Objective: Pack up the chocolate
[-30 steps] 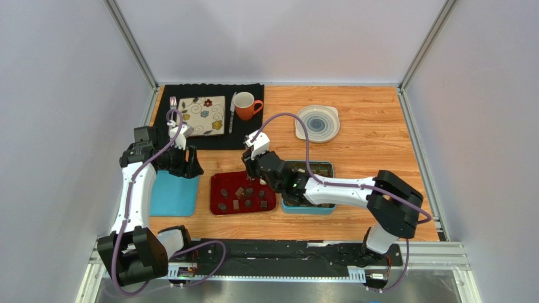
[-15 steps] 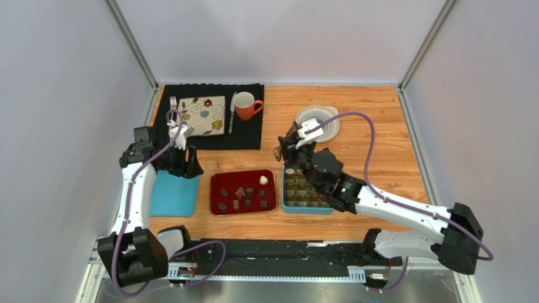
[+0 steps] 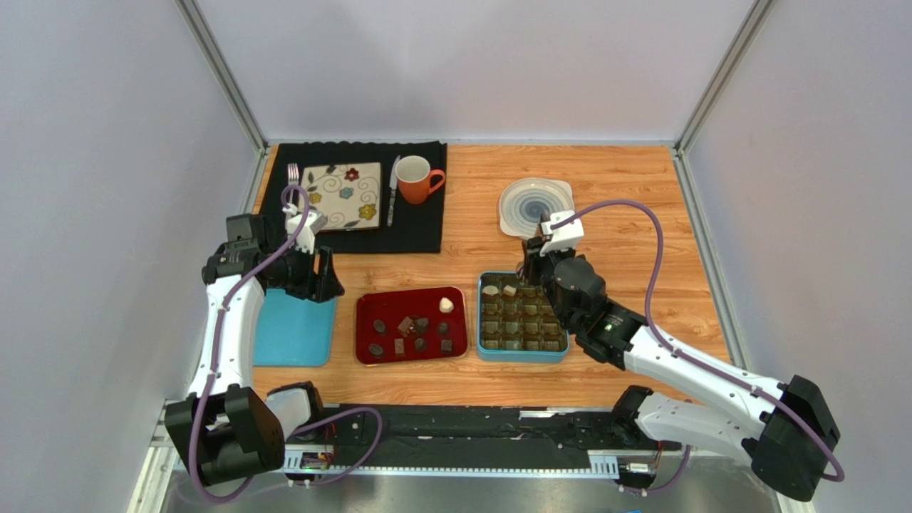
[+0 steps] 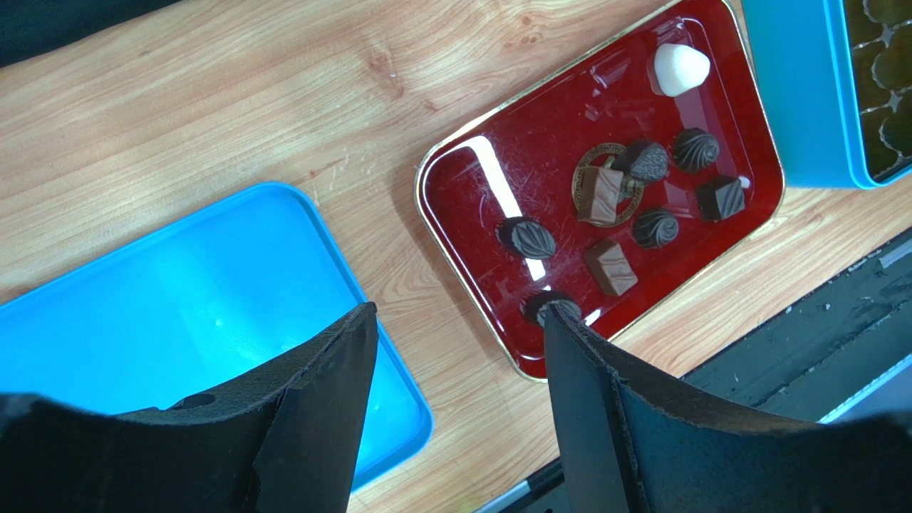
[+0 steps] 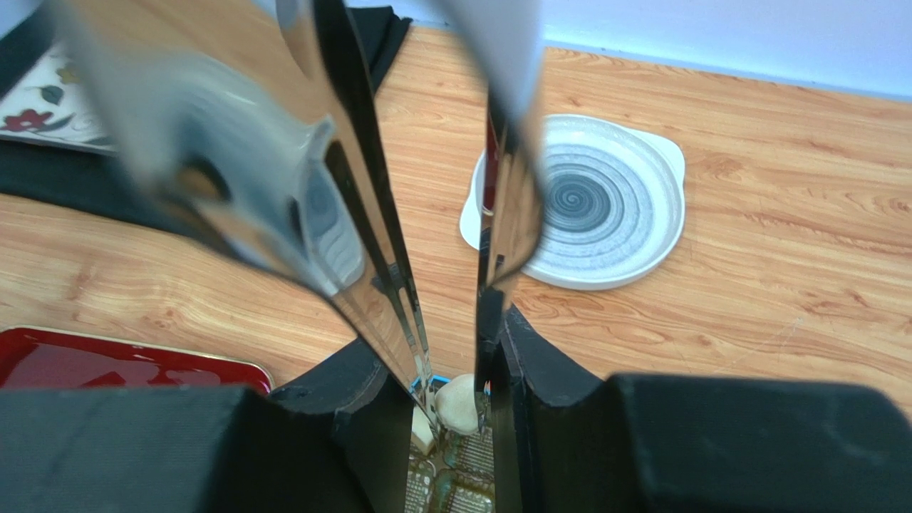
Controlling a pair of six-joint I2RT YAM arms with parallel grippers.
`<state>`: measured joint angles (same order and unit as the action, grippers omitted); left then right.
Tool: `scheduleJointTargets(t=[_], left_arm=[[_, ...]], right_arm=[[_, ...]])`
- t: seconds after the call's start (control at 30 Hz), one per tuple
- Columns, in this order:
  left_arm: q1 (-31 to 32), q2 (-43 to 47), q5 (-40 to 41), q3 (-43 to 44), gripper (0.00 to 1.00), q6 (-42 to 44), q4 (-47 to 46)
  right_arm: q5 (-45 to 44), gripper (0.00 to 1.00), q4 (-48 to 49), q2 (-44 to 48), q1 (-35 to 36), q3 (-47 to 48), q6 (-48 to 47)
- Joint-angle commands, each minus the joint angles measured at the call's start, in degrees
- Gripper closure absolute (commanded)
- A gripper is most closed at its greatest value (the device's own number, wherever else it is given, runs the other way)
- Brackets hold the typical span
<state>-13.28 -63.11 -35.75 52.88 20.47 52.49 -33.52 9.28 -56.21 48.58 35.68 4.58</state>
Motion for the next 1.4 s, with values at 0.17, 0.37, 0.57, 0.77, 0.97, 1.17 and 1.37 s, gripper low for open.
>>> scheduleJointTargets(t=[0.17, 0.37, 0.57, 0.77, 0.97, 1.17, 1.37], left_arm=[[-0.52, 0.62, -1.25, 0.64, 0.32, 1.15, -0.19], [-0.52, 0.71, -1.25, 0.55, 0.32, 1.24, -0.11], [-0.43, 0.97, -1.25, 0.47, 0.32, 1.42, -0.02], [-0.43, 1.15, -1.17, 0.29, 0.32, 1.42, 0.07], [-0.43, 1.15, -1.34, 0.29, 0.32, 1.33, -0.02], [-0.43, 1.24, -1.25, 0.55, 0.32, 1.33, 0.16], [-0.35, 1.85, -0.73, 0.73, 0.32, 1.77, 0.51]], right_arm=[[-0.58, 0.74, 1.44, 0.22, -1.82, -2.02, 2.01], [-0.32, 0.66, 1.27, 0.31, -1.82, -2.20, 2.45], [-0.23, 0.57, 0.57, 0.74, -1.82, -2.11, 2.45], [1.69, 0.60, -0.49, 3.03, -1.73, -1.41, 2.01], [7.06, 0.66, 0.39, 4.09, 0.54, 1.84, 2.72], [6.80, 0.69, 4.07, -3.36, 7.75, 6.94, 1.75], [8.29, 0.69, 9.61, -13.73, 11.27, 10.11, 4.12]])
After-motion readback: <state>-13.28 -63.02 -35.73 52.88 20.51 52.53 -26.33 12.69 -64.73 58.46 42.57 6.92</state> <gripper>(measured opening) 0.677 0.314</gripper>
